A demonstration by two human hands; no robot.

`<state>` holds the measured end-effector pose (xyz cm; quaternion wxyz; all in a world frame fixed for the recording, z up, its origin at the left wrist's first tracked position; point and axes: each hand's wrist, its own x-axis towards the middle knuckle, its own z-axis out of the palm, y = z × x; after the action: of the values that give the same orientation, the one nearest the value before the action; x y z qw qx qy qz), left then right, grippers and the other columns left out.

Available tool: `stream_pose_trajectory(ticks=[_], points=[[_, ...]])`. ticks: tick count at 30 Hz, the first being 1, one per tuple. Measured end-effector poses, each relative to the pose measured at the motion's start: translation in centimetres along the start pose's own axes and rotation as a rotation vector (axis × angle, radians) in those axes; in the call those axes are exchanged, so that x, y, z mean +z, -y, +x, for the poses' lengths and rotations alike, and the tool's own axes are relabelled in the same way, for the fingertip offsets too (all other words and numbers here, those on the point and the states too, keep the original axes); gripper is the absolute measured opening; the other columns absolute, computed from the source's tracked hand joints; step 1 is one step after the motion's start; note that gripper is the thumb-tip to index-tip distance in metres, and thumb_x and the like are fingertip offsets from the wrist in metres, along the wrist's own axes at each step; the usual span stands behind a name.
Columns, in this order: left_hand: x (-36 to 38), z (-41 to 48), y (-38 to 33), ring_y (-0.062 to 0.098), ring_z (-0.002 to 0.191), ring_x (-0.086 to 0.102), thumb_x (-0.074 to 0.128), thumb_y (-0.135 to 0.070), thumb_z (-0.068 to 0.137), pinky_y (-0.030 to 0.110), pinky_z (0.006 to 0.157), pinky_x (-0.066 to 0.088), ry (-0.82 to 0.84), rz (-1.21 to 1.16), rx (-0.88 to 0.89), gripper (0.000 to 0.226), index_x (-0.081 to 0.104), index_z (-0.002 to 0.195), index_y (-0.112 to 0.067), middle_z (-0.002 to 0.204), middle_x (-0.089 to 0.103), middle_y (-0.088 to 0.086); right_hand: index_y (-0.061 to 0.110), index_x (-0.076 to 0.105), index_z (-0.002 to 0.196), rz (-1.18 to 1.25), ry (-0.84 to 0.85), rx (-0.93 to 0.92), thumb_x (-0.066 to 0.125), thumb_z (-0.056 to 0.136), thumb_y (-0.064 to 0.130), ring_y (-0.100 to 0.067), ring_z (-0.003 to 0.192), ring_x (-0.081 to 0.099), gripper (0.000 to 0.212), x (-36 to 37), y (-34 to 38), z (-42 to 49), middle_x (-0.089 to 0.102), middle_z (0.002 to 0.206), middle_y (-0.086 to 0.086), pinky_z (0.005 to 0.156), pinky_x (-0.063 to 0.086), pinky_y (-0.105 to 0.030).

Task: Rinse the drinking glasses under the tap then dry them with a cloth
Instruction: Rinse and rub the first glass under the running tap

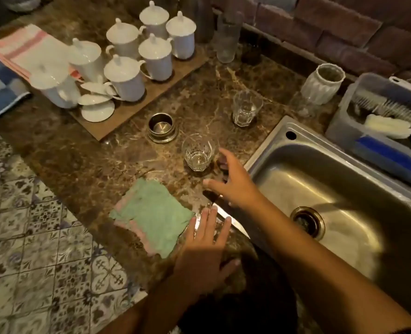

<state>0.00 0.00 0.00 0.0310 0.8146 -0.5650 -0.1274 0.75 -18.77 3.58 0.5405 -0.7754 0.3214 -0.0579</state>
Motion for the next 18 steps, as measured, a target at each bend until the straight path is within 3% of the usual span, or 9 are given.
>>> stream_pose_trajectory(ticks=[5, 9, 14, 18], points=[[1.1, 0.4, 0.5, 0.042, 0.153, 0.015, 0.038, -0.071, 0.091, 0.062, 0.120, 0.018, -0.027, 0.035, 0.044, 0.088, 0.024, 0.159, -0.016, 0.165, 0.014, 0.026, 0.032, 0.015, 0.154, 0.100, -0.062, -0.046, 0.087, 0.072, 0.030, -0.015, 0.140, 0.039, 0.109, 1.1, 0.6, 2.4, 0.035, 0.156, -0.003, 0.117, 0.037, -0.042], [1.6, 0.3, 0.6, 0.043, 0.152, 0.019, 0.036, -0.072, 0.092, 0.063, 0.118, 0.024, -0.018, 0.087, 0.056, 0.089, 0.026, 0.159, -0.014, 0.164, 0.017, 0.027, 0.035, 0.015, 0.153, 0.119, -0.115, -0.087, 0.087, 0.071, 0.033, -0.017, 0.142, 0.037, 0.109, 2.1, 0.8, 3.2, 0.034, 0.157, -0.004, 0.116, 0.036, -0.047], [1.6, 0.6, 0.5, 0.044, 0.150, 0.024, 0.035, -0.073, 0.091, 0.064, 0.116, 0.027, 0.014, 0.119, 0.045, 0.090, 0.026, 0.158, -0.013, 0.162, 0.022, 0.029, 0.027, 0.023, 0.150, 0.054, -0.132, -0.099, 0.086, 0.072, 0.033, -0.021, 0.135, 0.047, 0.101, 2.6, 1.5, 4.0, 0.044, 0.151, -0.006, 0.109, 0.042, -0.045], [1.5, 0.6, 0.4, 0.042, 0.153, 0.017, 0.034, -0.075, 0.090, 0.062, 0.118, 0.024, 0.059, 0.114, 0.033, 0.092, 0.020, 0.159, -0.016, 0.165, 0.015, 0.027, 0.026, 0.032, 0.143, 0.029, -0.145, -0.114, 0.087, 0.071, 0.033, -0.022, 0.125, 0.054, 0.090, 2.5, 1.5, 4.2, 0.052, 0.143, -0.004, 0.100, 0.049, -0.043]])
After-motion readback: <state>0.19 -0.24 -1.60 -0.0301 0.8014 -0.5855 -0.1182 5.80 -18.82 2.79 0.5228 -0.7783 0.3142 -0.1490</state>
